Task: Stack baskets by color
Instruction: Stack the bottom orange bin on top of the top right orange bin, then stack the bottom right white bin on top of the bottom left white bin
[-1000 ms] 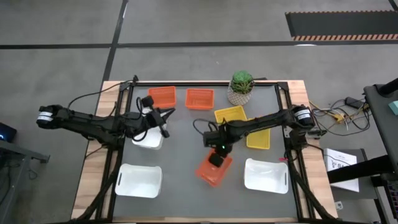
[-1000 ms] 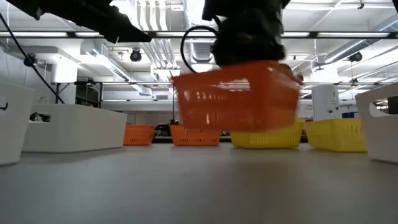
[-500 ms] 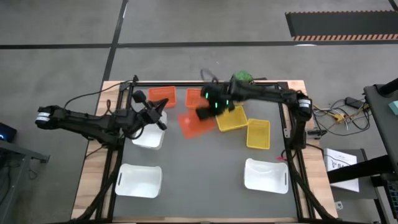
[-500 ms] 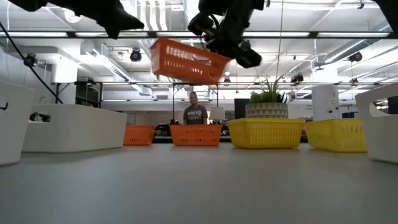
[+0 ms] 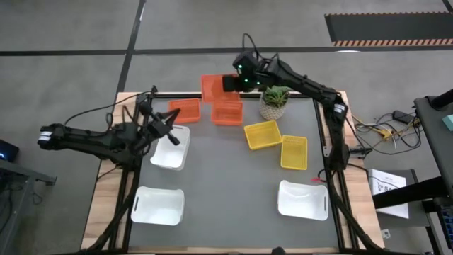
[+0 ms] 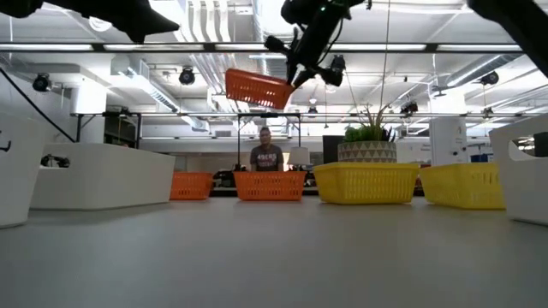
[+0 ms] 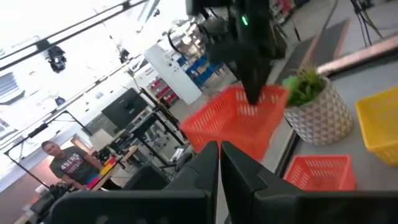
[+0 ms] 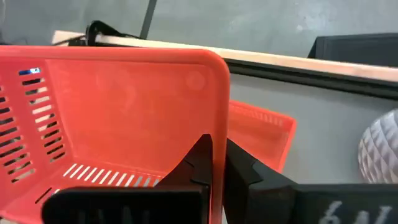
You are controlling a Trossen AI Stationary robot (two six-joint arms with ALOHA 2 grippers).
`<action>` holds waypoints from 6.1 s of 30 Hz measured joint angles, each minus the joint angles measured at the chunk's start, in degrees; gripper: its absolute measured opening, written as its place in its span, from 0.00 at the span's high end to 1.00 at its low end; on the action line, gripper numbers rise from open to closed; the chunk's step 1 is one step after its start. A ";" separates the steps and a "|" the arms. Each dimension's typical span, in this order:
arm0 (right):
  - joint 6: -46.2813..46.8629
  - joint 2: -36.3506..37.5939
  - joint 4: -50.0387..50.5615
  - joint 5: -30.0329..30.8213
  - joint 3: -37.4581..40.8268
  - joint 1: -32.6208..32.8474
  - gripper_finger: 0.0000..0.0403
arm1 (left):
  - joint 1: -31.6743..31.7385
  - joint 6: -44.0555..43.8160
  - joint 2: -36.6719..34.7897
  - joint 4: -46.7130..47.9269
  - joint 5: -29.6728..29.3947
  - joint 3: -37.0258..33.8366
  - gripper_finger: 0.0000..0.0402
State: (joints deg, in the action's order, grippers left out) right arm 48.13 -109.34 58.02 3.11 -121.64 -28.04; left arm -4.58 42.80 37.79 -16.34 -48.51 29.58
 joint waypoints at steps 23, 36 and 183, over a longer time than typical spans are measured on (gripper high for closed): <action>-3.13 -14.87 6.08 -0.06 -5.05 -0.78 0.98 | 0.00 -0.06 -0.71 0.27 0.02 -1.77 1.00; -3.09 -14.51 7.96 0.01 -5.07 -0.76 0.98 | 0.00 -0.17 -0.69 0.30 0.02 -1.84 1.00; -55.59 51.01 -92.63 0.51 93.78 39.54 0.98 | -2.78 -37.98 35.40 -25.54 20.92 1.38 1.00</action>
State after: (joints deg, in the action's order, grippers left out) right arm -7.46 -58.33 -34.61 3.62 -27.86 11.50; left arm -7.36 4.81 73.19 -41.88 -27.59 30.96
